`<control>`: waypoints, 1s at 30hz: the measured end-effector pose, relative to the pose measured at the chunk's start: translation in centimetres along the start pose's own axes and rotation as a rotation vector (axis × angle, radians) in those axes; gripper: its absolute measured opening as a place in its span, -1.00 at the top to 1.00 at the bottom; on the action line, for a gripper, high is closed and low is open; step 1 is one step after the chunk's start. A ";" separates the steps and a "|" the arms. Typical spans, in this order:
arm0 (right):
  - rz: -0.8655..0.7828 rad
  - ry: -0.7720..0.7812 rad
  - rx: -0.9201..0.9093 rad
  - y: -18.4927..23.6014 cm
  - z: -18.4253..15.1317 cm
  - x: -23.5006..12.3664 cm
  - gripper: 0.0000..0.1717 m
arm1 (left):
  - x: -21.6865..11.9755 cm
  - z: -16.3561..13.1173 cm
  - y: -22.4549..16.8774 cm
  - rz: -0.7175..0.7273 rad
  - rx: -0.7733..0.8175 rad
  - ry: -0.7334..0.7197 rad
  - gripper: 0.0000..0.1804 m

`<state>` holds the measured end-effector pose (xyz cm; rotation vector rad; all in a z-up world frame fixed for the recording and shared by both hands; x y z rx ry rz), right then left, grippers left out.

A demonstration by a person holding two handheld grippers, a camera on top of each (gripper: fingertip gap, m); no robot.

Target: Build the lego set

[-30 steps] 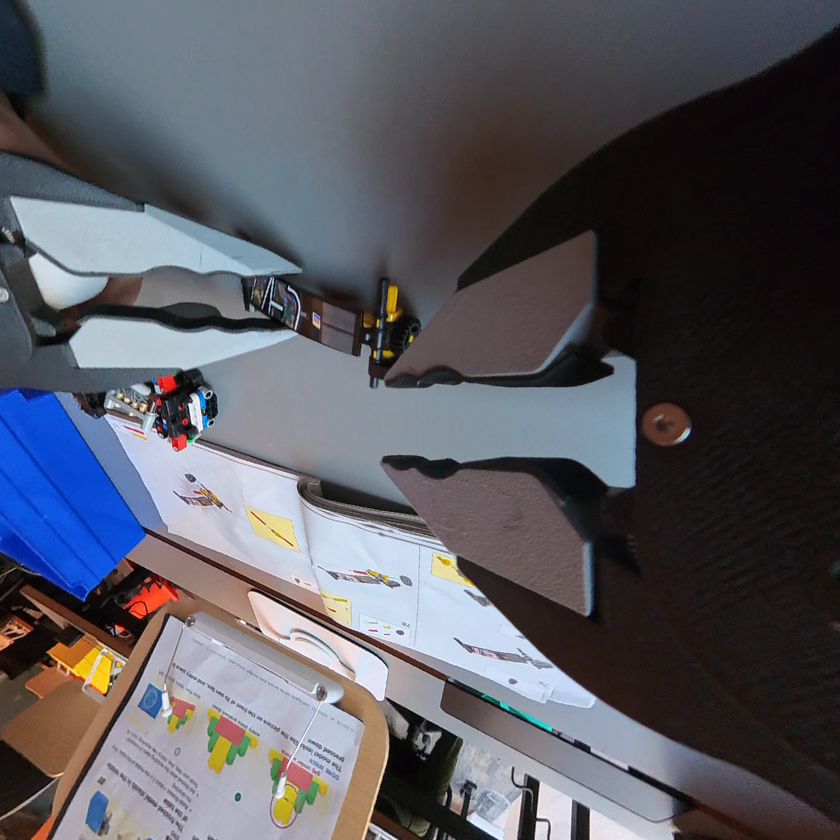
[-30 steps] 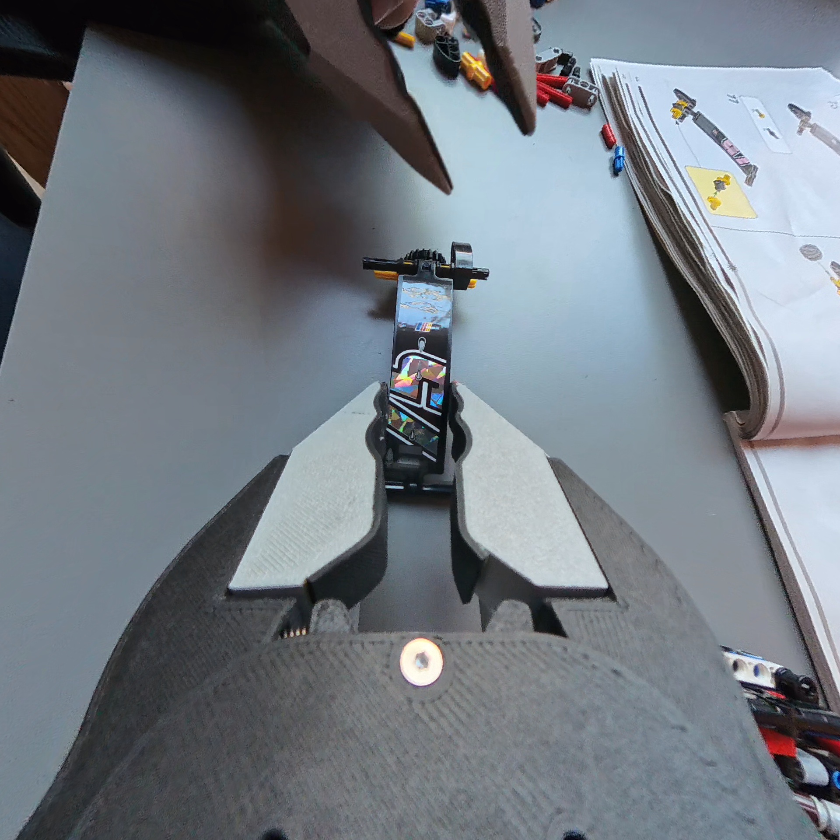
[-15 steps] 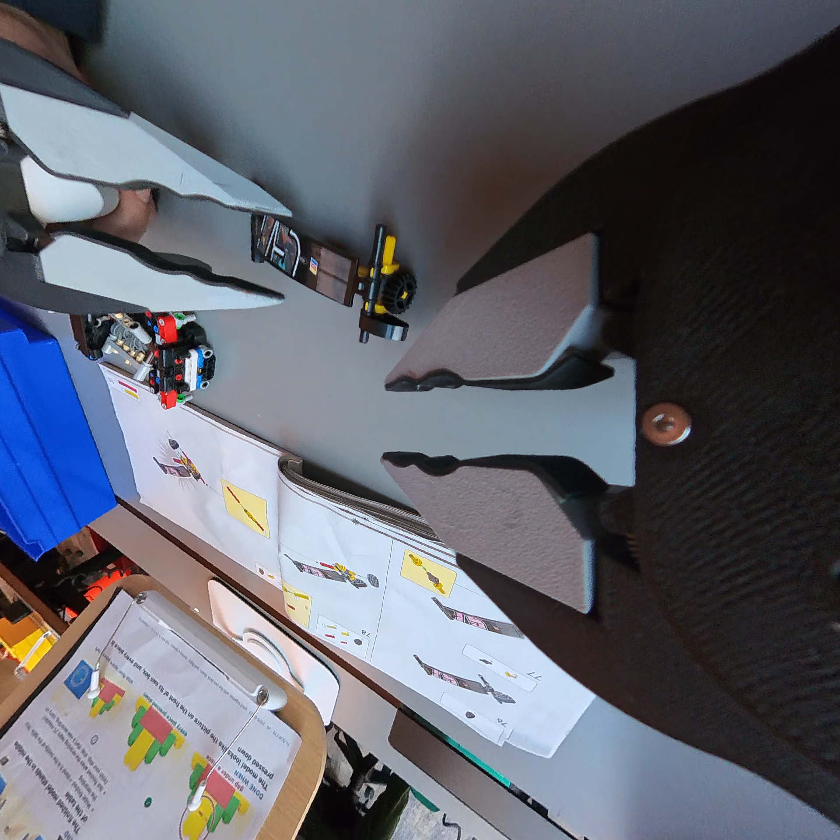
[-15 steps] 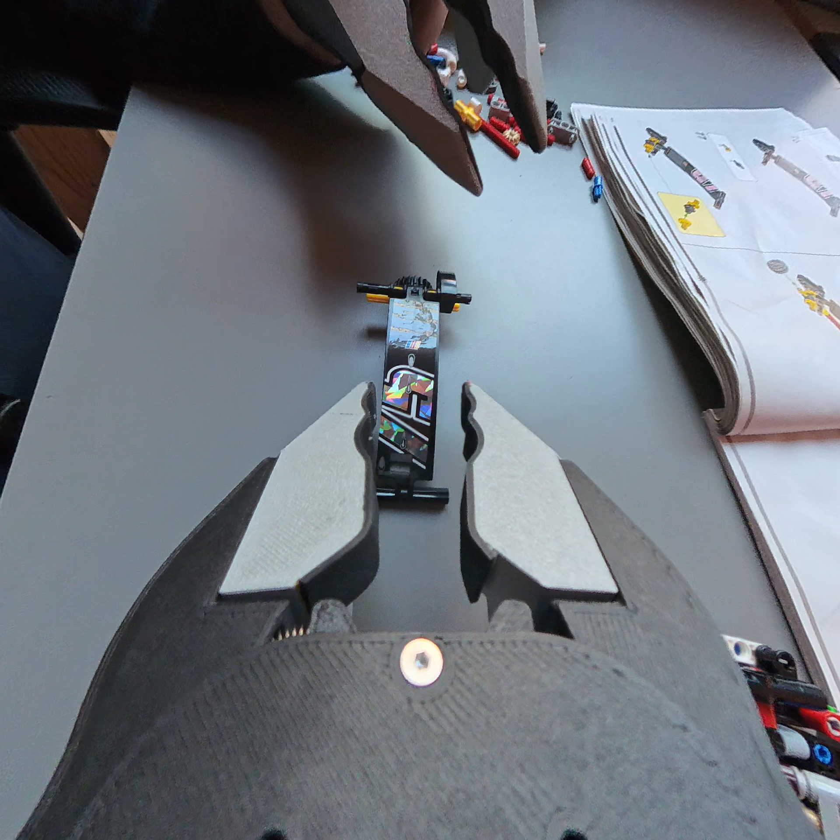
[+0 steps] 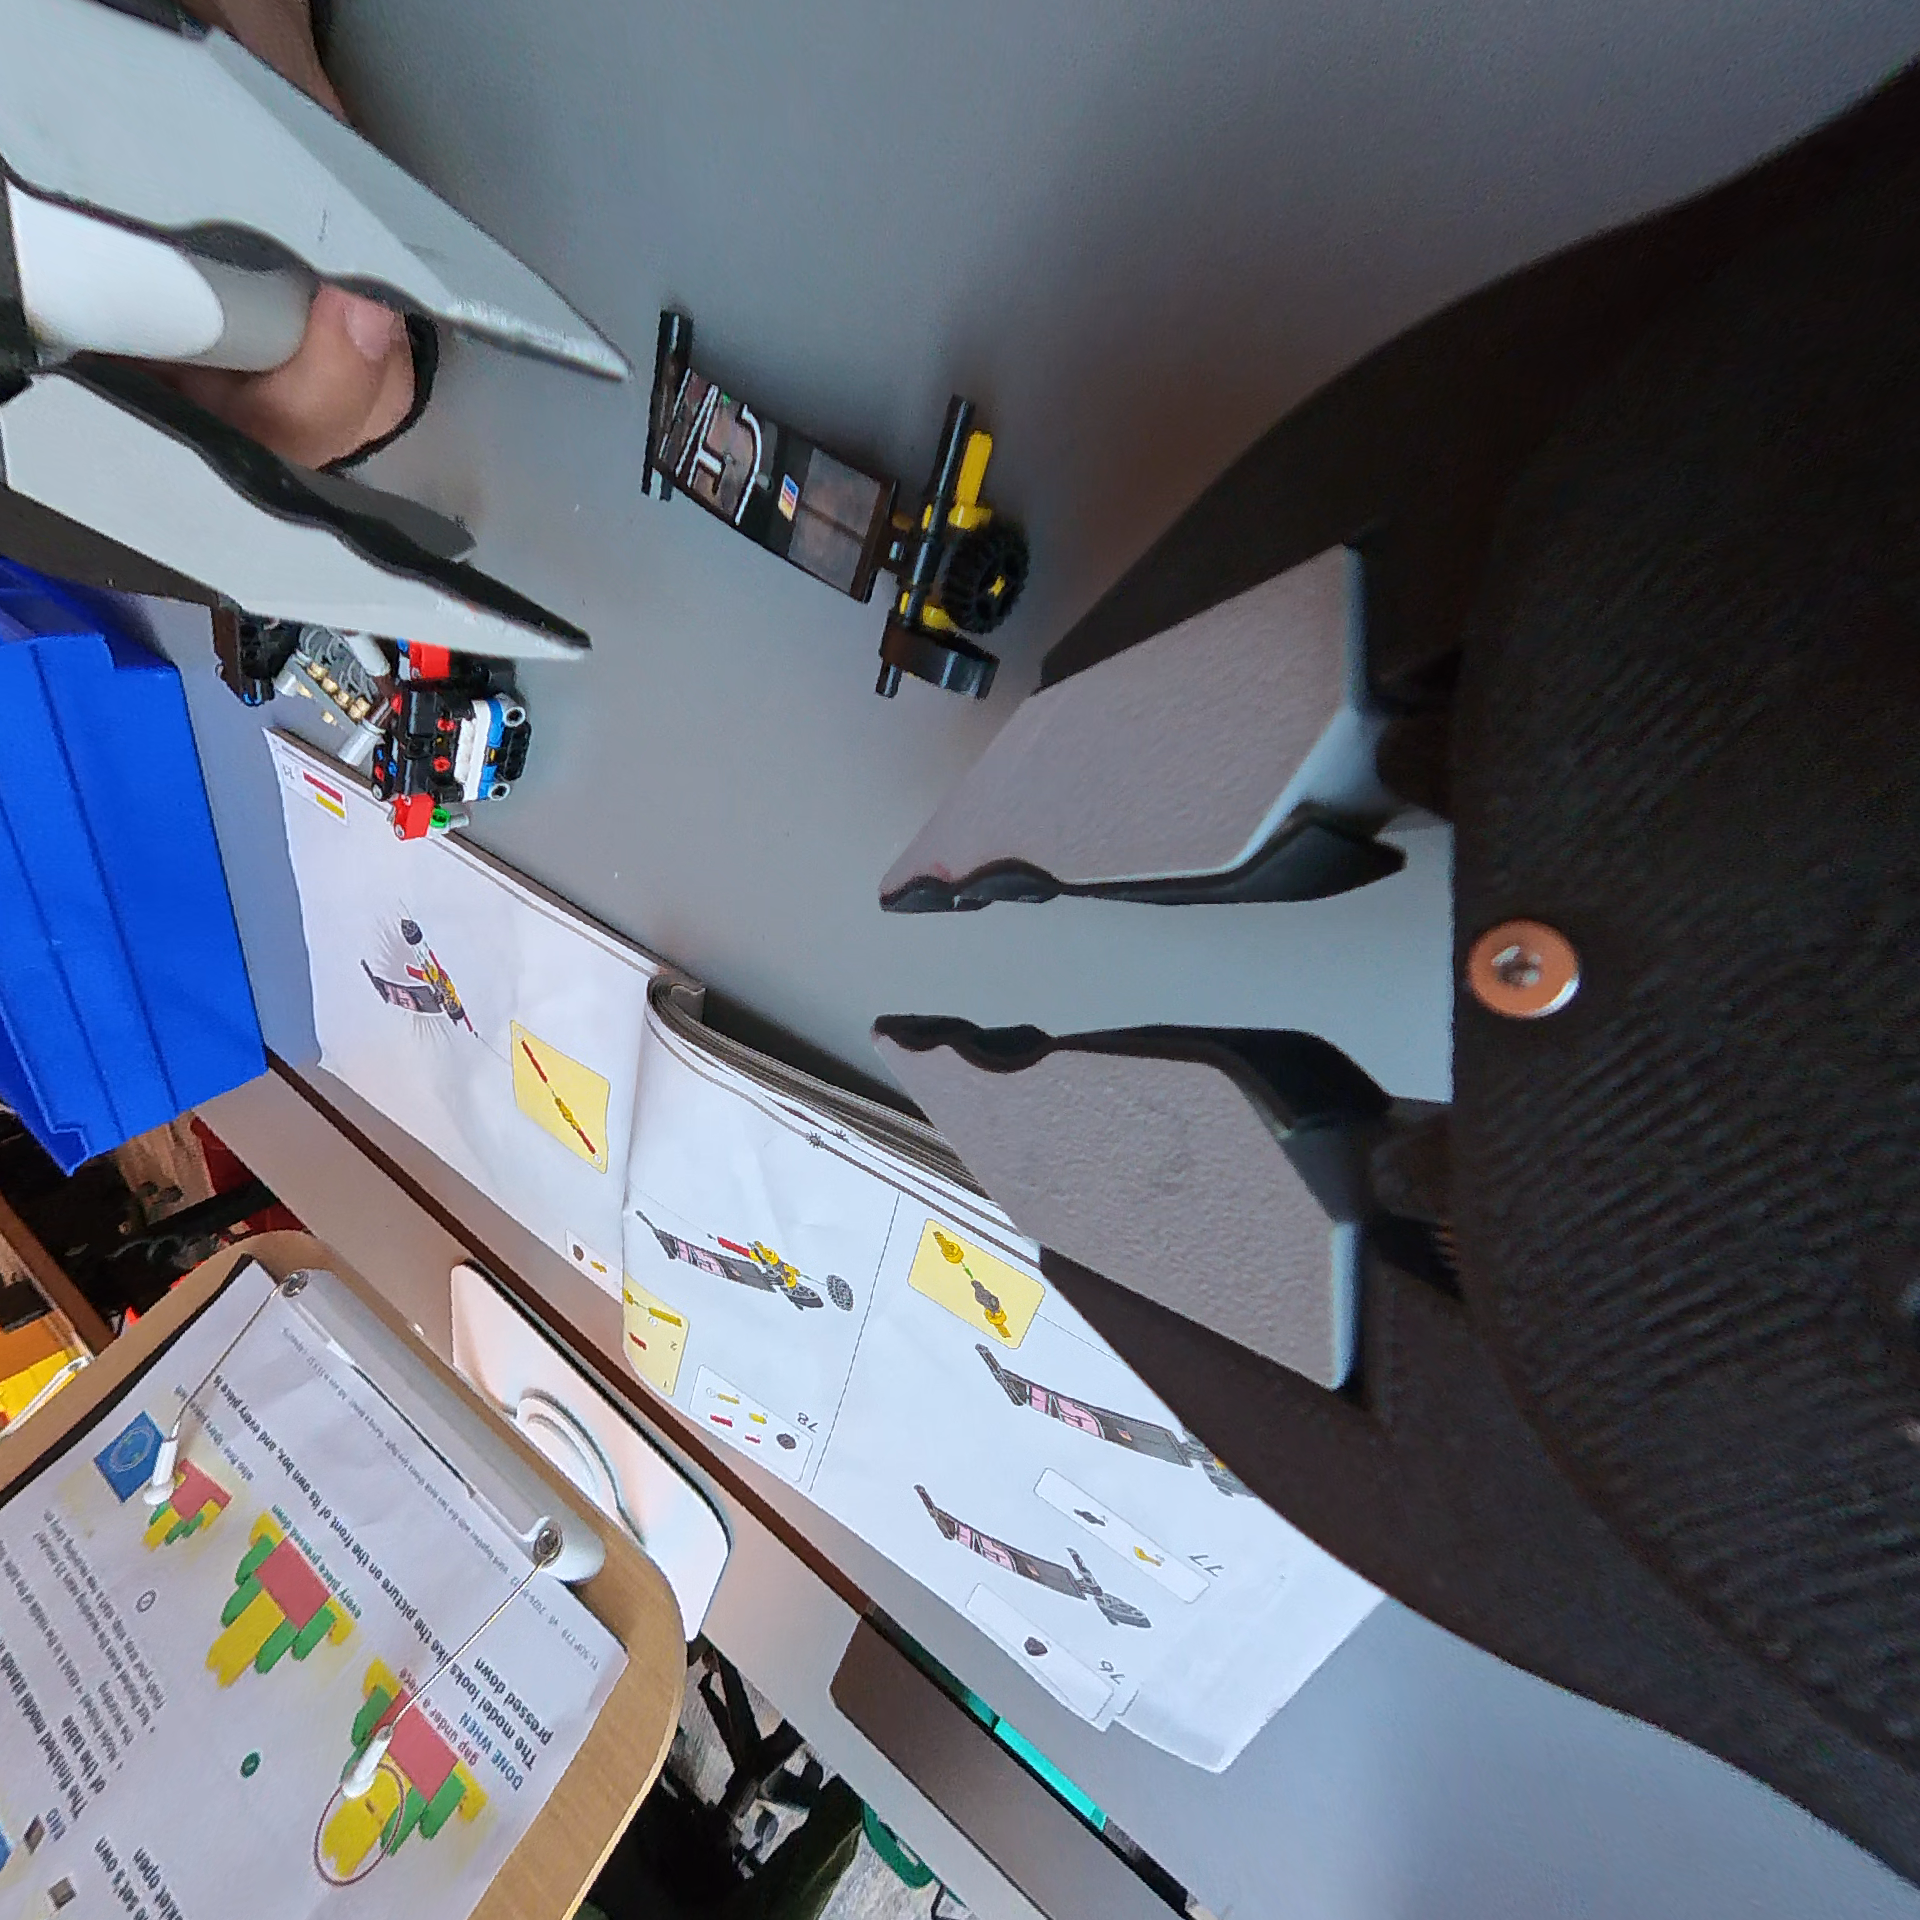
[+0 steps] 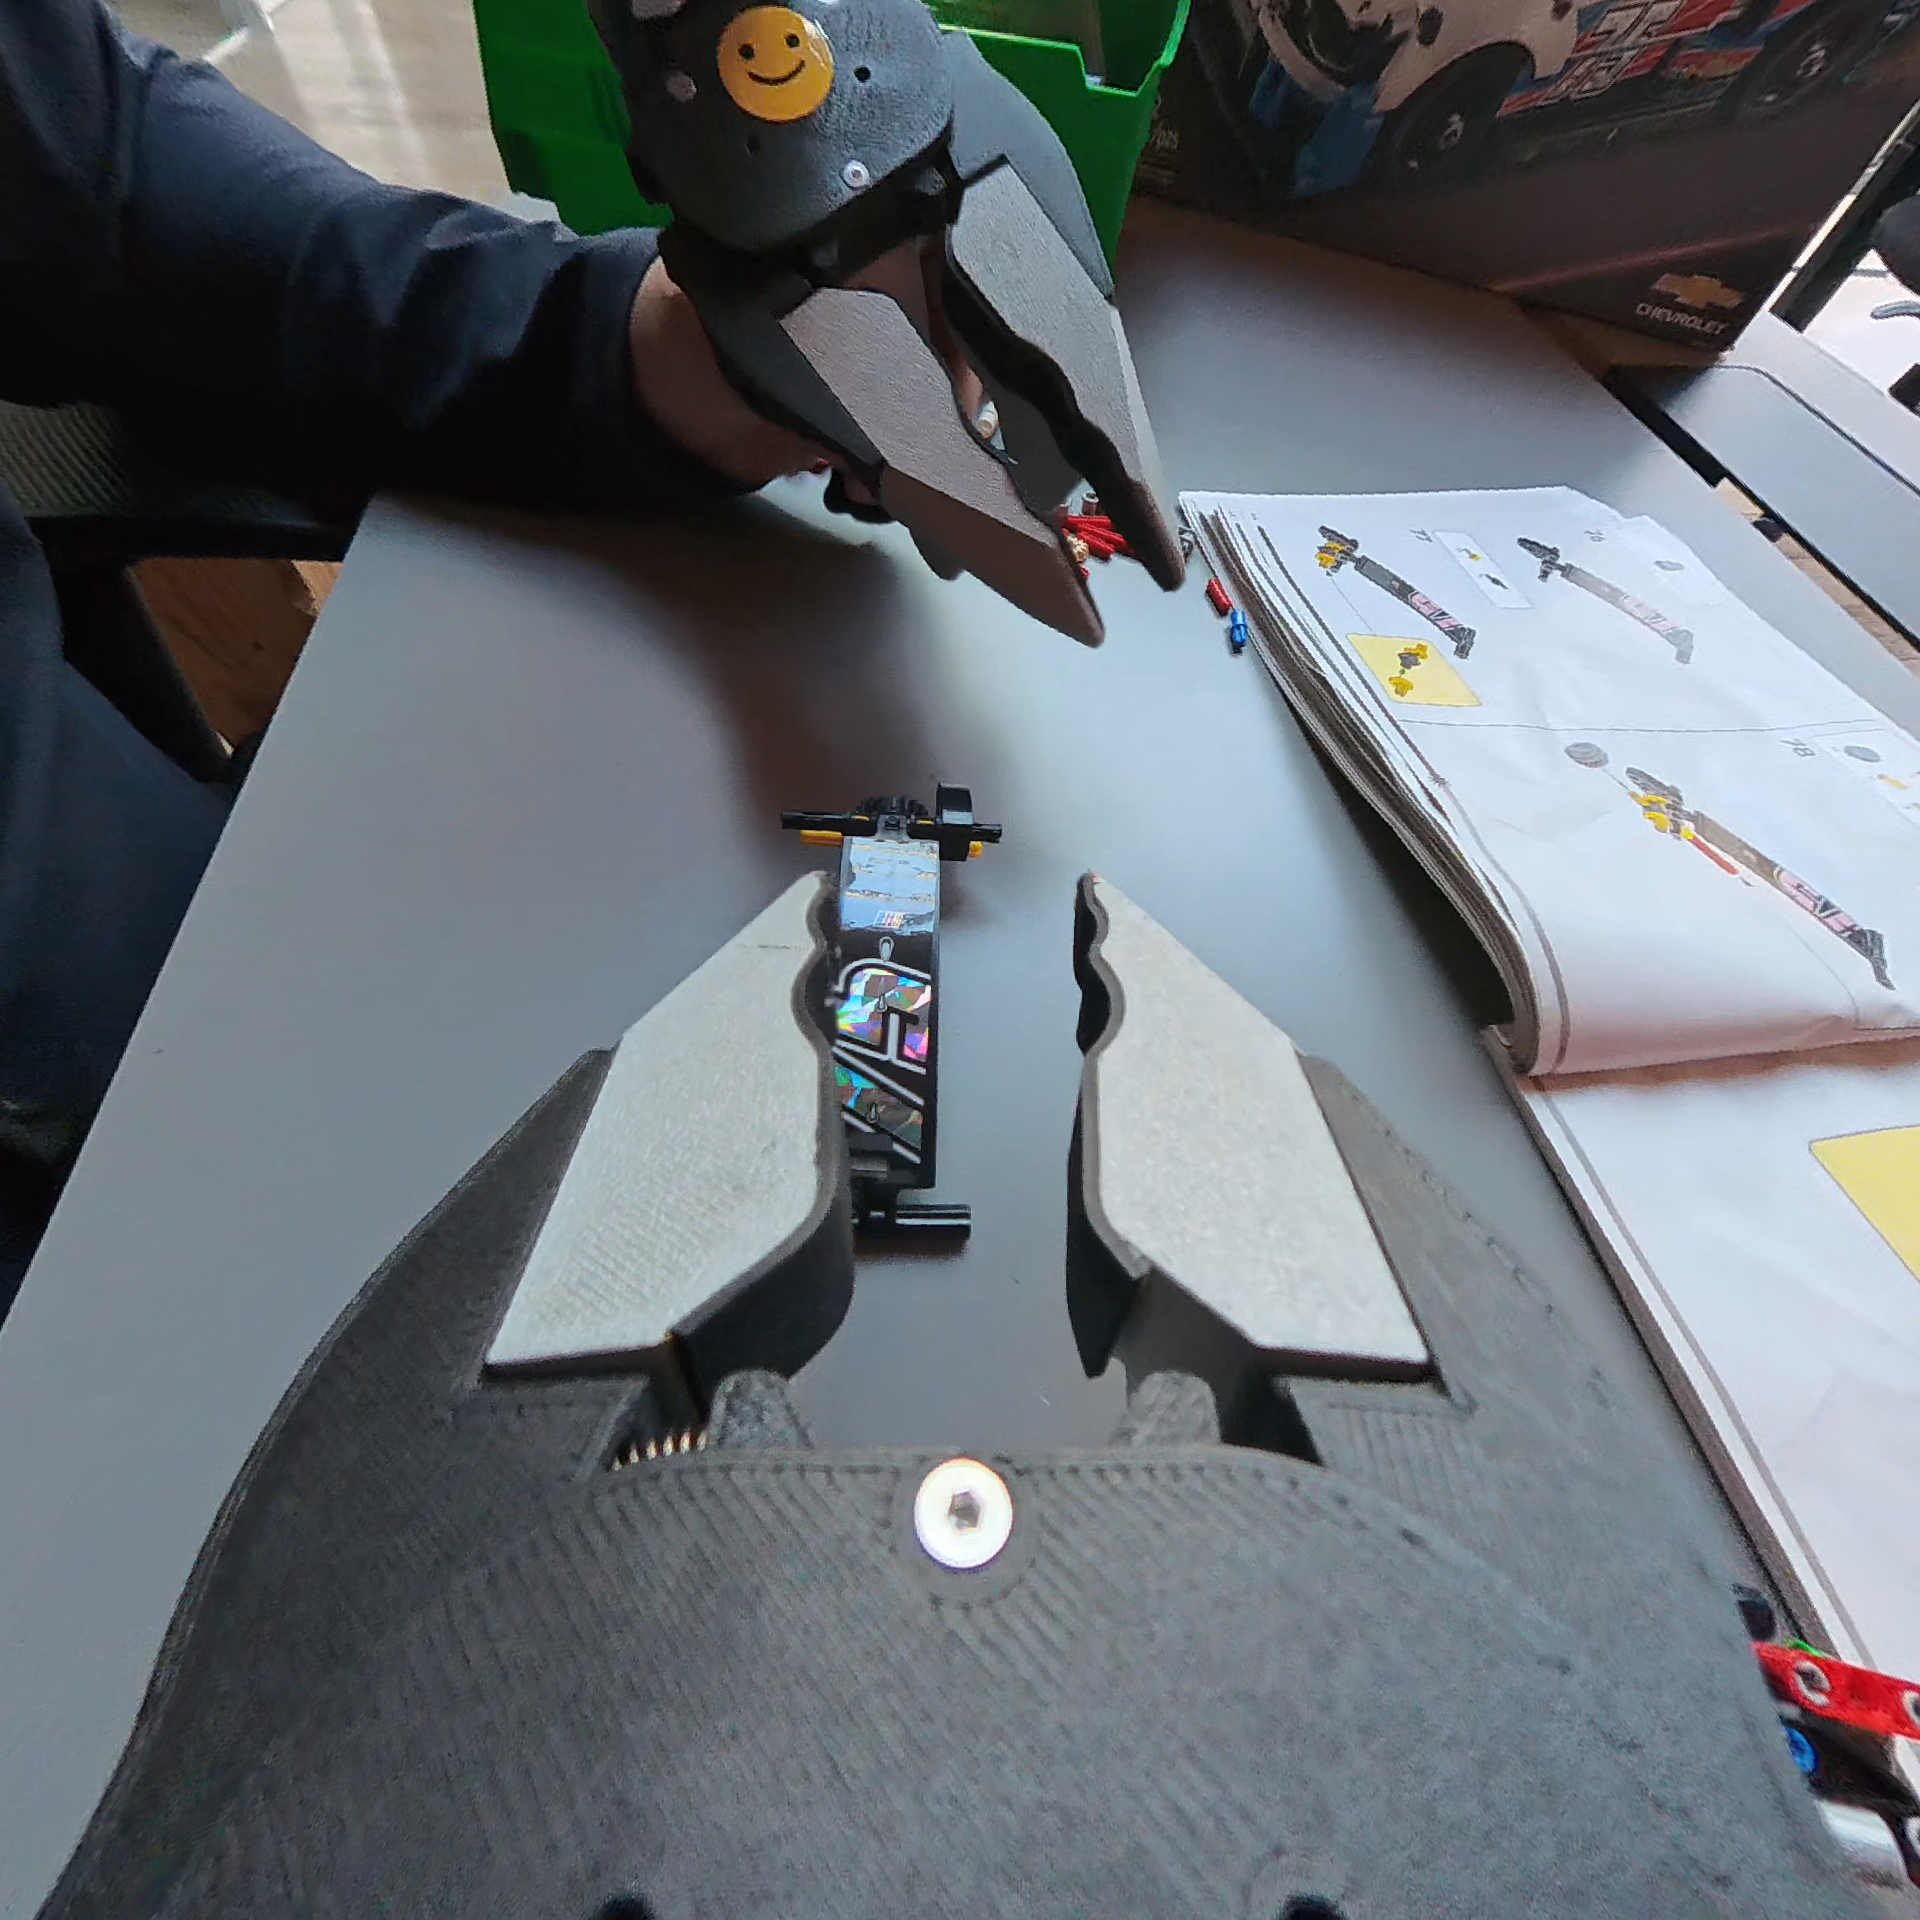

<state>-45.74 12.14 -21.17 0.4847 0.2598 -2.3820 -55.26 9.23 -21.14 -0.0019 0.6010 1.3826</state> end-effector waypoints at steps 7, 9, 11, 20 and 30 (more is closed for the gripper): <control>0.024 -0.031 0.009 0.5 0.4 0.0 0.49 | 0.2 -0.3 0.2 -0.010 -0.032 0.002 0.82; 0.032 -0.042 0.024 0.5 0.6 0.1 0.48 | 0.0 -0.3 0.3 -0.001 -0.028 0.001 0.82; 0.038 -0.053 0.042 0.4 0.7 0.1 0.47 | -0.2 -0.2 0.4 0.004 -0.028 -0.005 0.82; -0.008 -0.122 0.114 -1.0 1.1 -0.9 0.49 | -6.1 1.8 5.9 0.149 -0.073 0.019 0.83; 0.031 -0.140 0.135 -0.2 1.3 -0.3 0.51 | -11.5 -6.9 6.1 0.104 -0.340 0.524 0.93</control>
Point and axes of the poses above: each gripper's, where its closed fingertips meet, x out along the fingers, z out of its top, y = z × x across the jaws, the point moved 1 cm from there along -x, back along the fingers, and after that the axes turned 1 degree about x, right-handed, at the moved point
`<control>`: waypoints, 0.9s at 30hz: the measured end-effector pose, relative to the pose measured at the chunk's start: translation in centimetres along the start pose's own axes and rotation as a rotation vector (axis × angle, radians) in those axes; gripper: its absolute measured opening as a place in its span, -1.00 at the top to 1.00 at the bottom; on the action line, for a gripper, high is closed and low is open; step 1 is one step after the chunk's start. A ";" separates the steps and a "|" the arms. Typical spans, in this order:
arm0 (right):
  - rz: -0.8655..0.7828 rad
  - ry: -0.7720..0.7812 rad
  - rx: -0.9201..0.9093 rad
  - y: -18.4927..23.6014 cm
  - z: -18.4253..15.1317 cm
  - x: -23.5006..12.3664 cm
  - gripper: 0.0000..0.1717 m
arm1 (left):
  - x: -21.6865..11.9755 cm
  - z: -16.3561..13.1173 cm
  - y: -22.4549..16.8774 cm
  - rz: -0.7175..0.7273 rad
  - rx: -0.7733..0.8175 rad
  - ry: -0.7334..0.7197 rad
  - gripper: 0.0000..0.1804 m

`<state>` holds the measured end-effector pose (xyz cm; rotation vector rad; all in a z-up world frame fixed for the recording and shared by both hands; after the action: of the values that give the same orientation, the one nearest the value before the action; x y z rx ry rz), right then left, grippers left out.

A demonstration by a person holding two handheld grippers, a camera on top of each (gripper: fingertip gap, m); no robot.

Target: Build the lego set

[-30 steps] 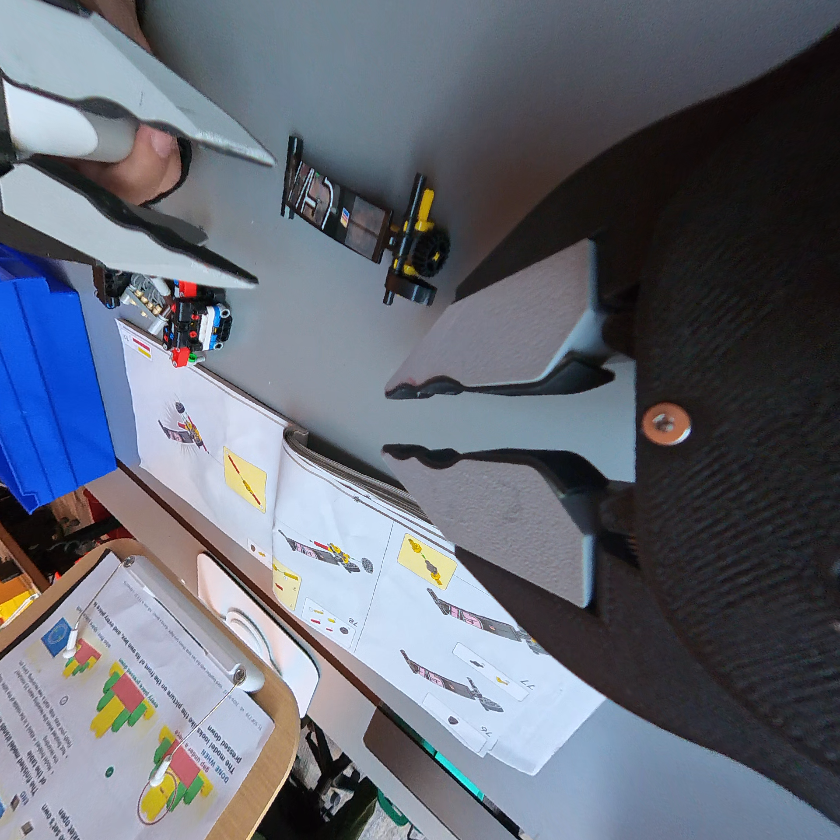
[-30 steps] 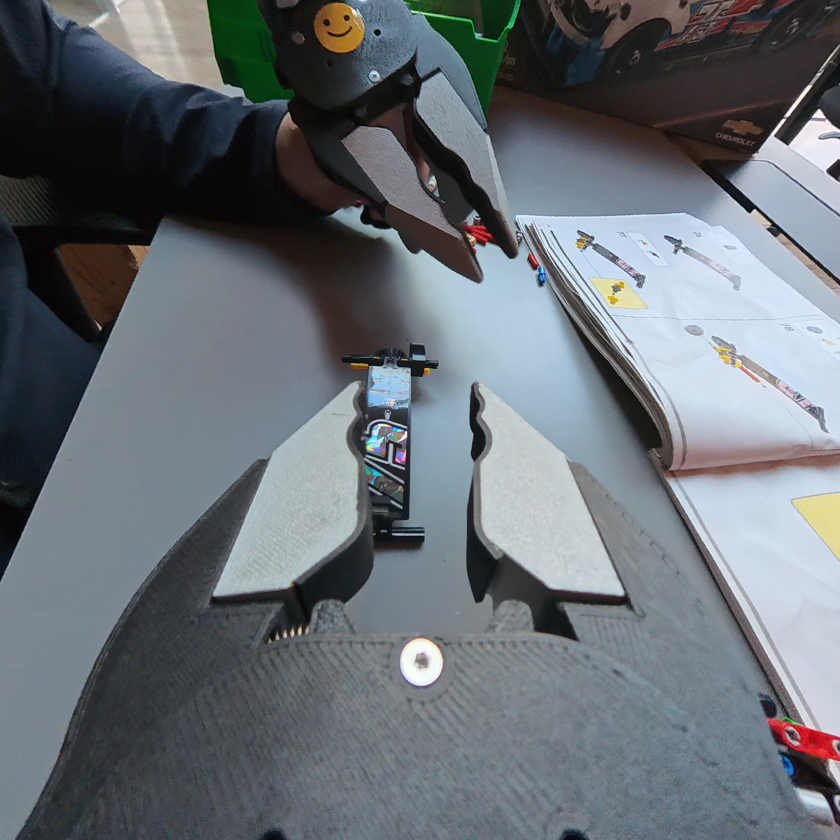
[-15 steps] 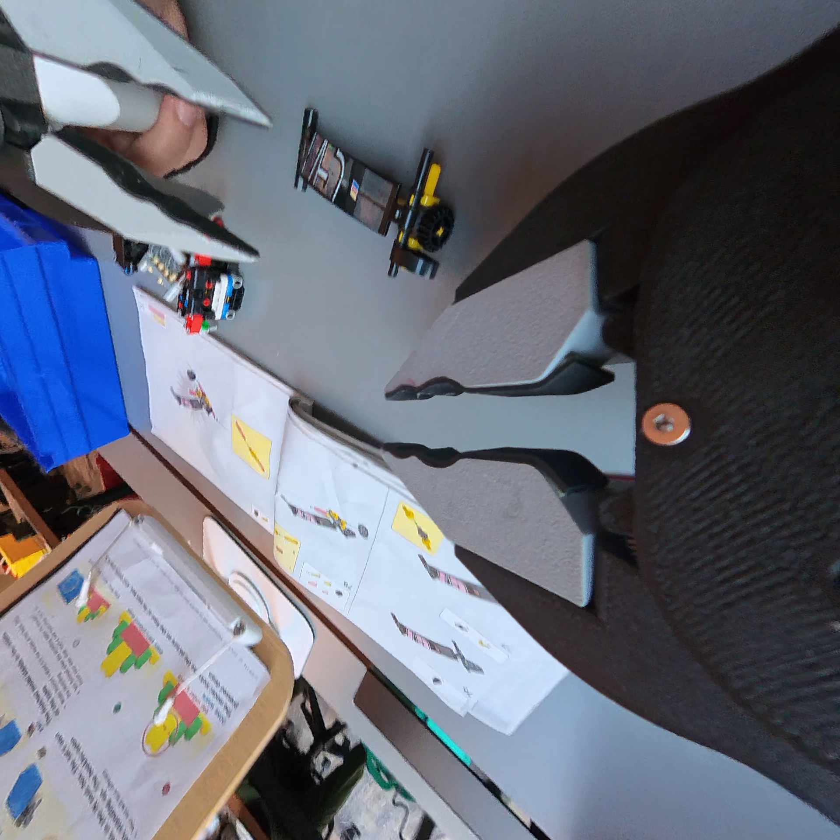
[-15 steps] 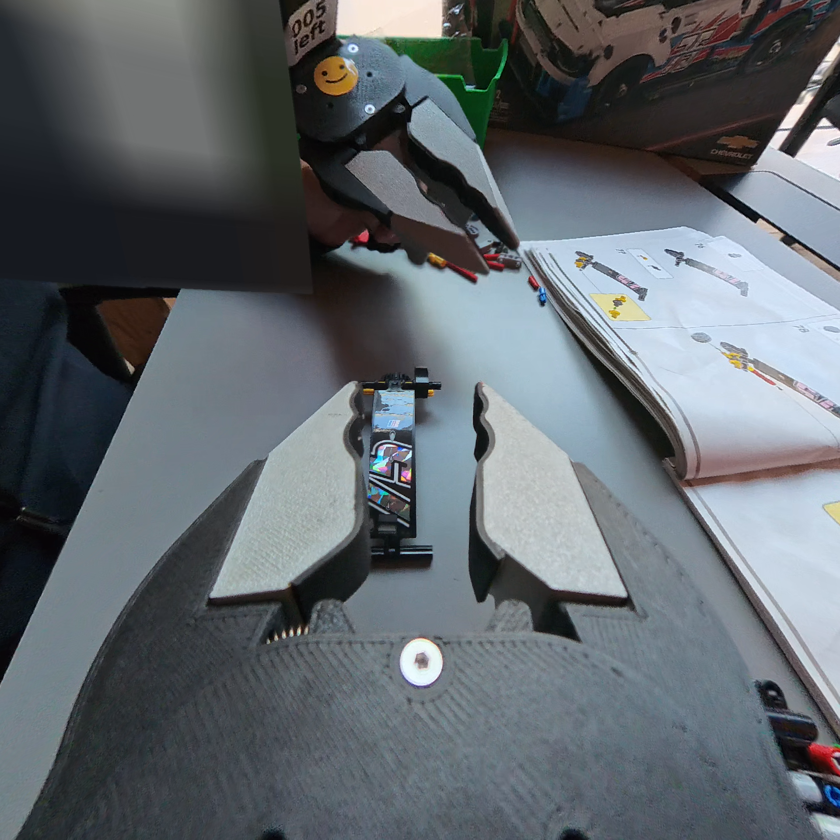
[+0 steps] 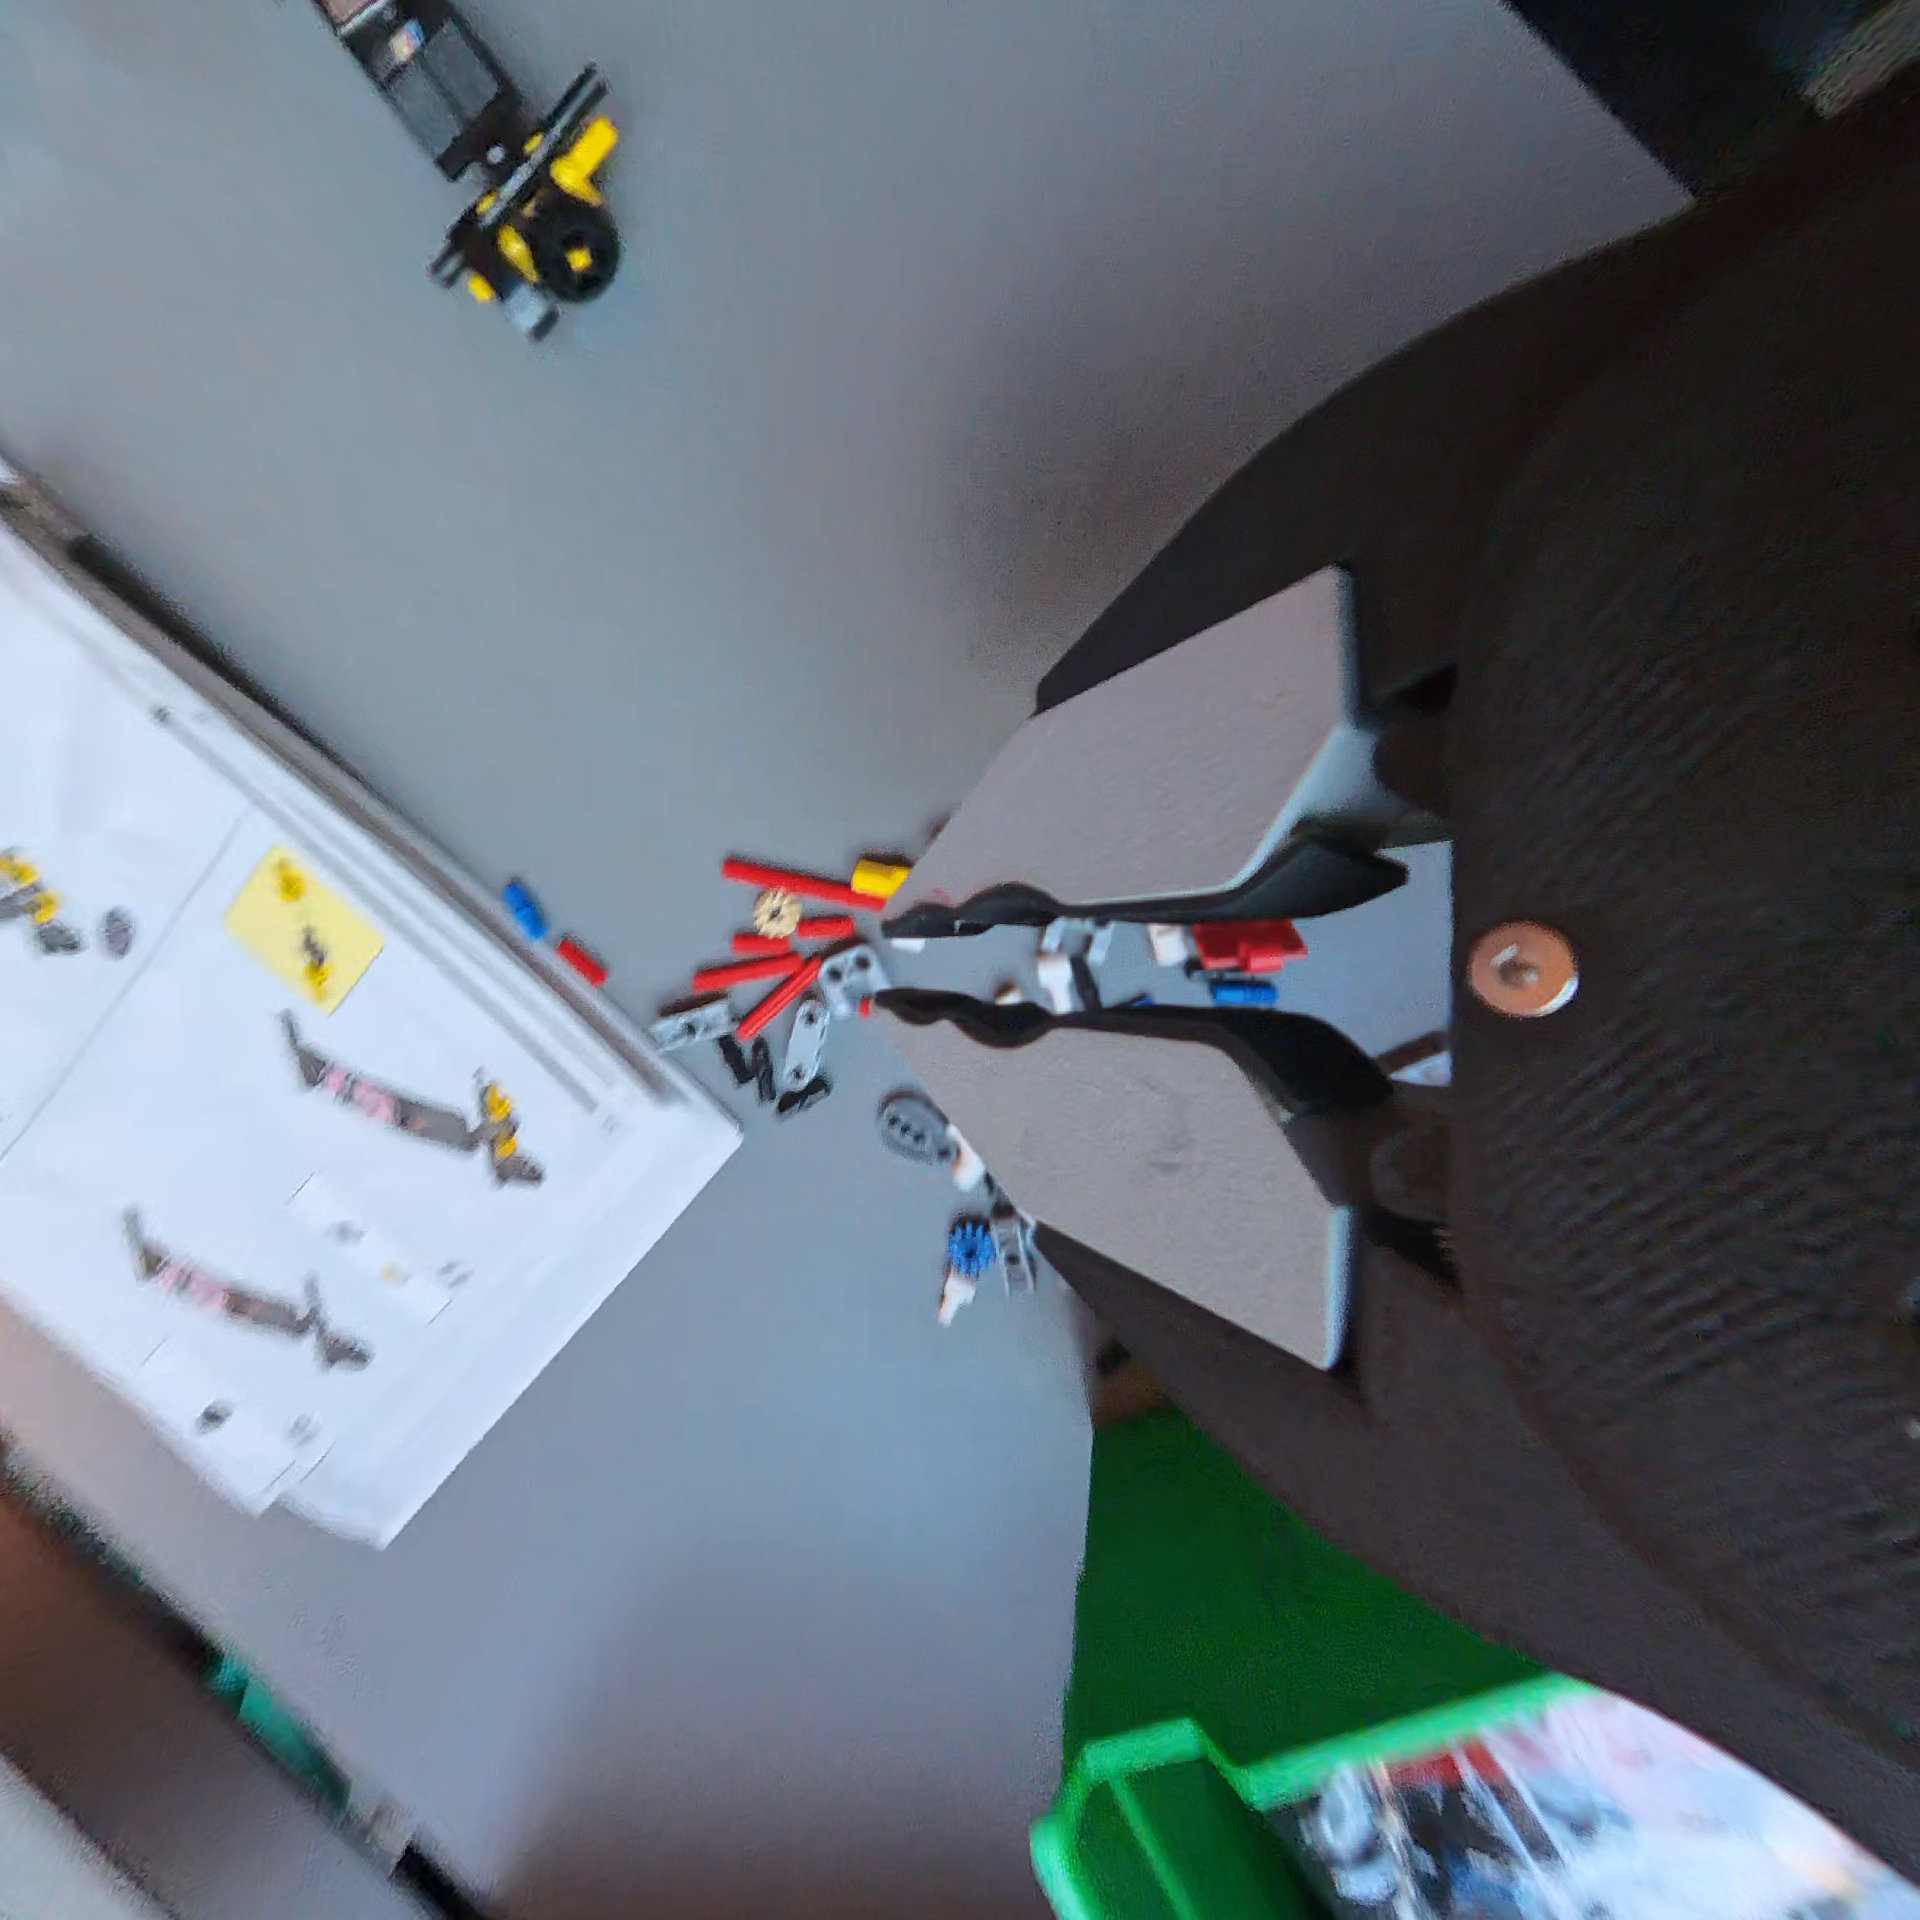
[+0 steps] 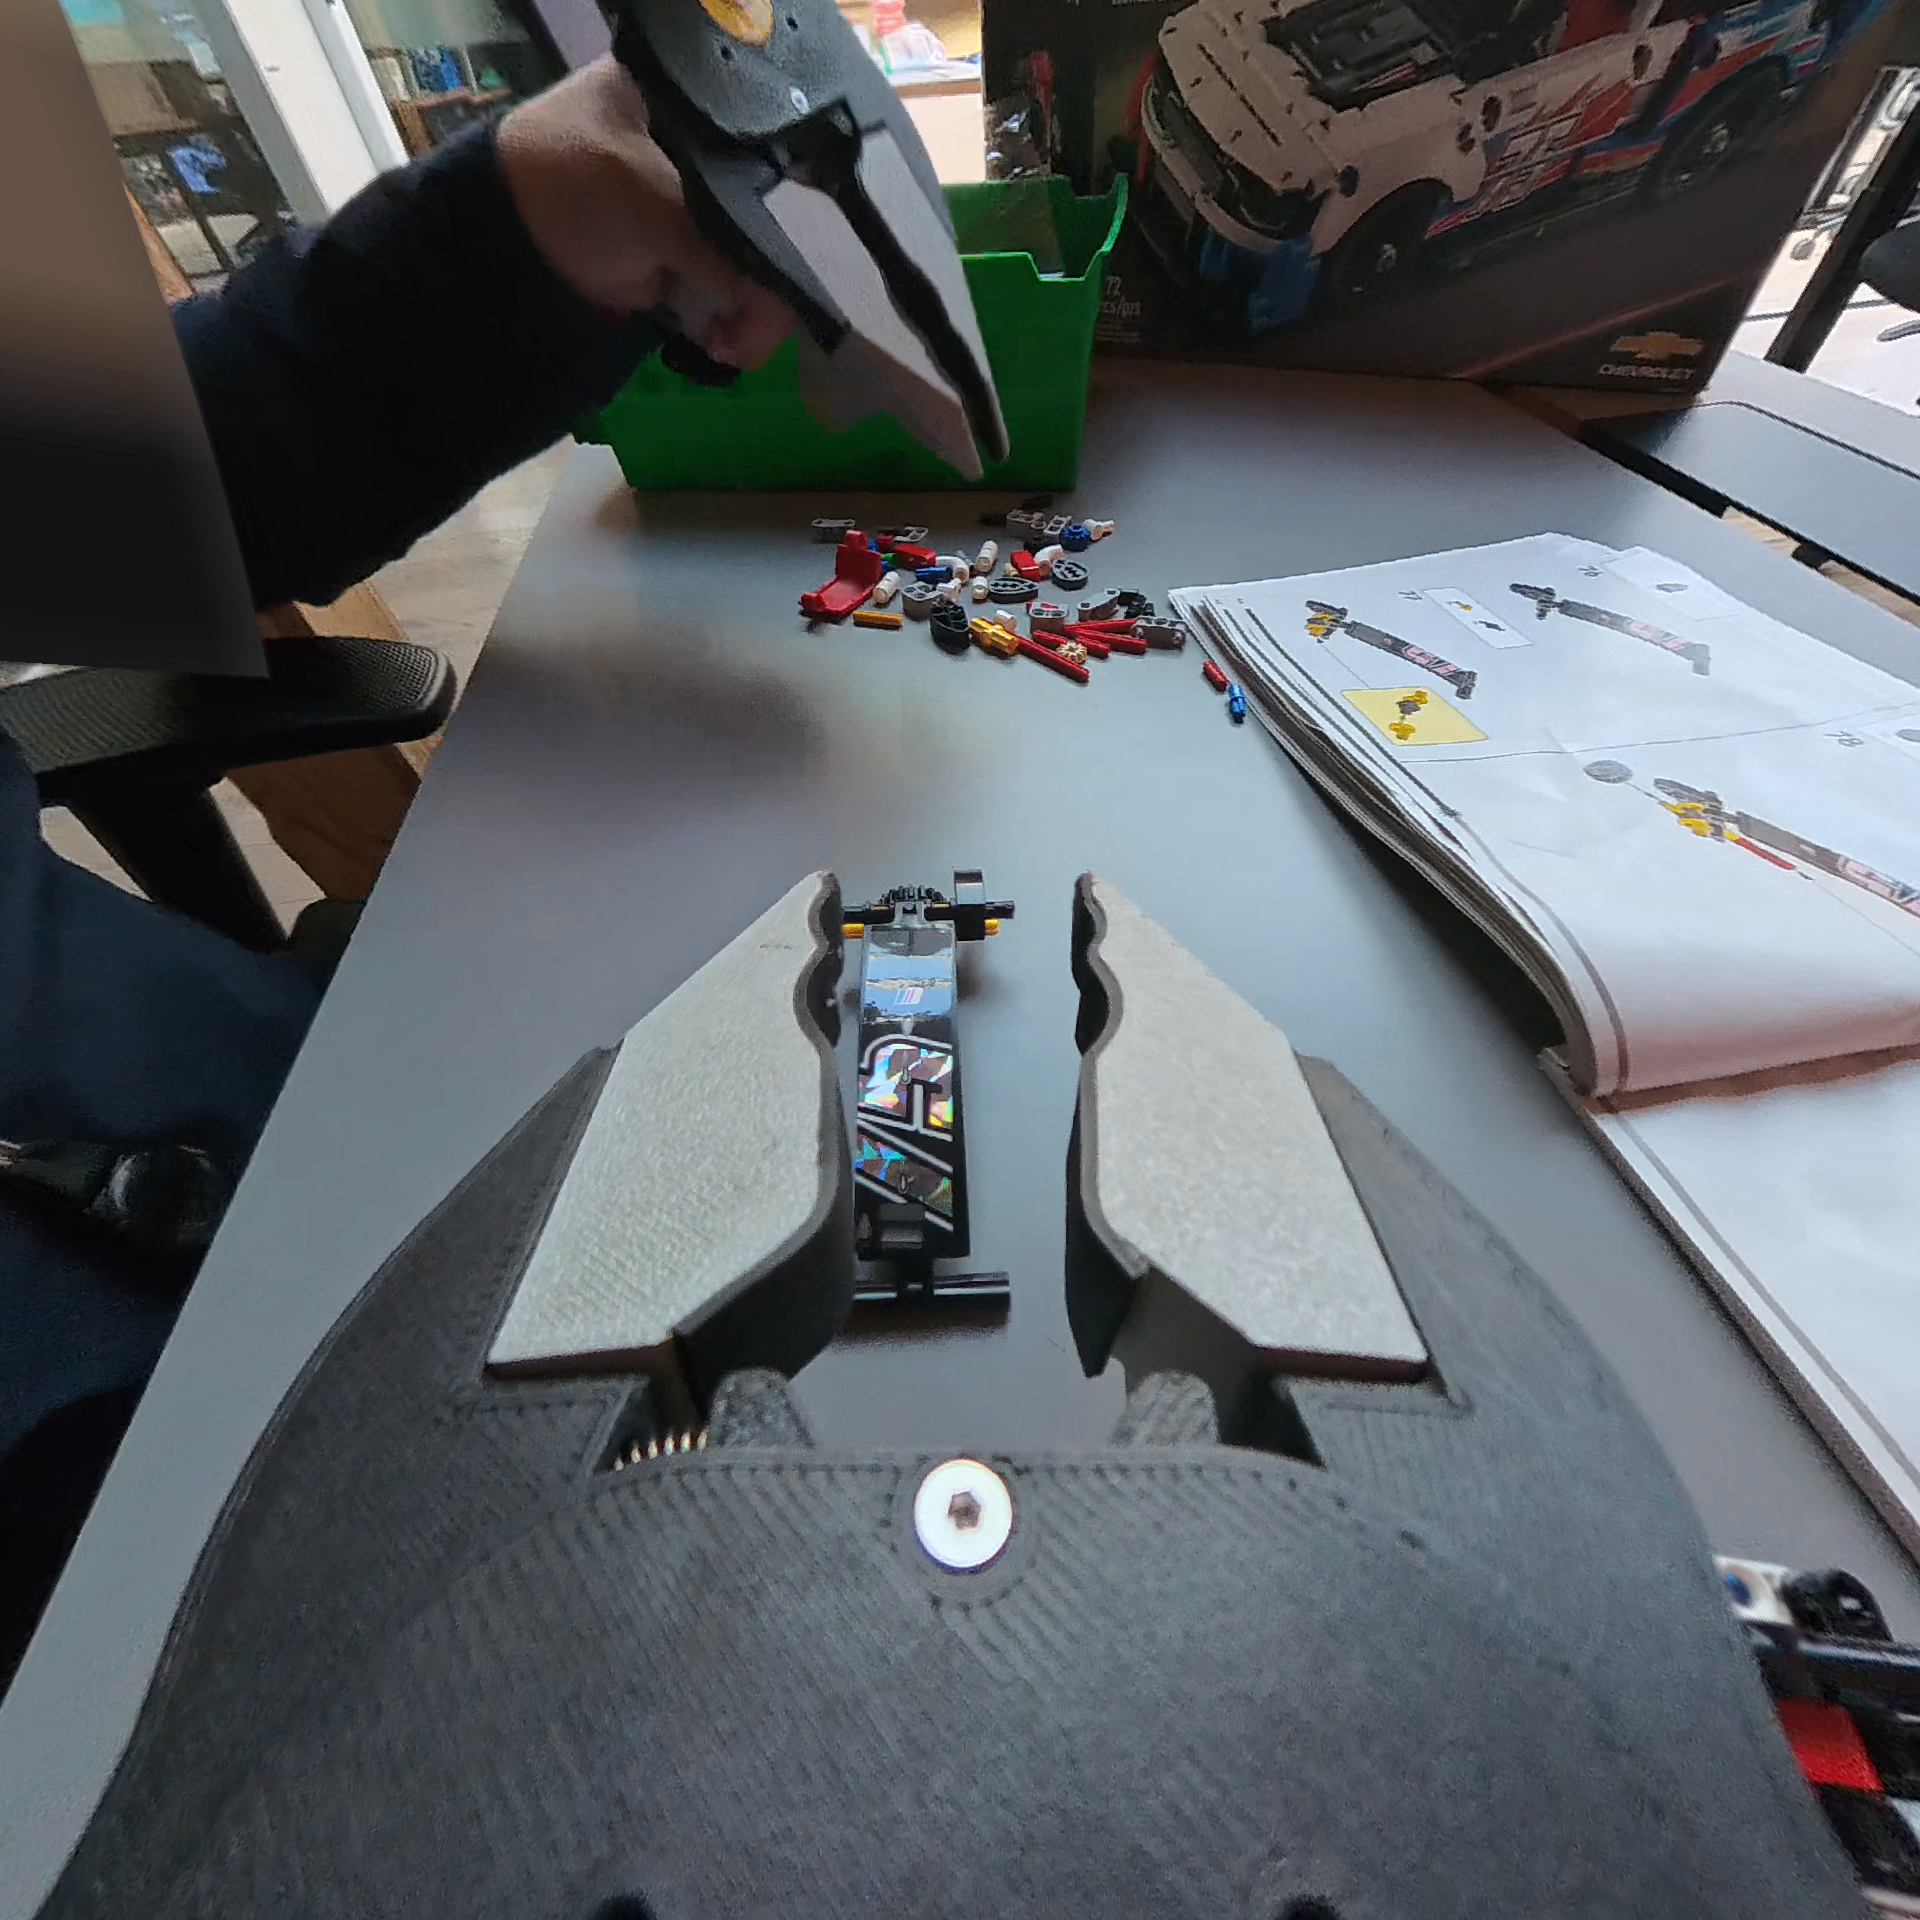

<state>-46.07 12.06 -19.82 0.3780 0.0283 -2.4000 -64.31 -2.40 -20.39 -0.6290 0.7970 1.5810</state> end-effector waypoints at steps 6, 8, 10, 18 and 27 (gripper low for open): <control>0.025 0.012 -0.010 0.7 -0.1 0.5 0.52 | 2.8 -1.6 -2.0 -0.076 0.122 0.100 0.99; 0.028 0.011 -0.014 0.8 0.0 0.5 0.53 | 3.4 -1.8 -2.0 -0.109 0.132 0.131 0.99; 0.031 0.009 -0.013 0.8 0.0 0.5 0.53 | 4.1 -2.3 -2.2 -0.147 0.133 0.185 0.97; 0.046 0.002 -0.030 1.2 0.2 0.3 0.55 | 4.8 -2.3 -2.0 -0.135 0.188 0.246 0.99; 0.042 -0.009 -0.051 1.4 0.6 0.0 0.57 | 4.2 -1.8 -1.3 -0.044 0.296 0.264 0.98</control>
<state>-45.30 10.92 -19.18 0.3411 0.0767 -2.3542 -63.77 -1.14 -24.94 -0.6394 1.1809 1.3208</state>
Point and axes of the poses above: each gripper's, where its closed fingertips meet, x out along the fingers, z out of its top, y = z × x across the jaws, the point moved 1 cm from there along -x, back along the fingers, and after that the axes turned 1 degree about x, right-handed, at the moved point
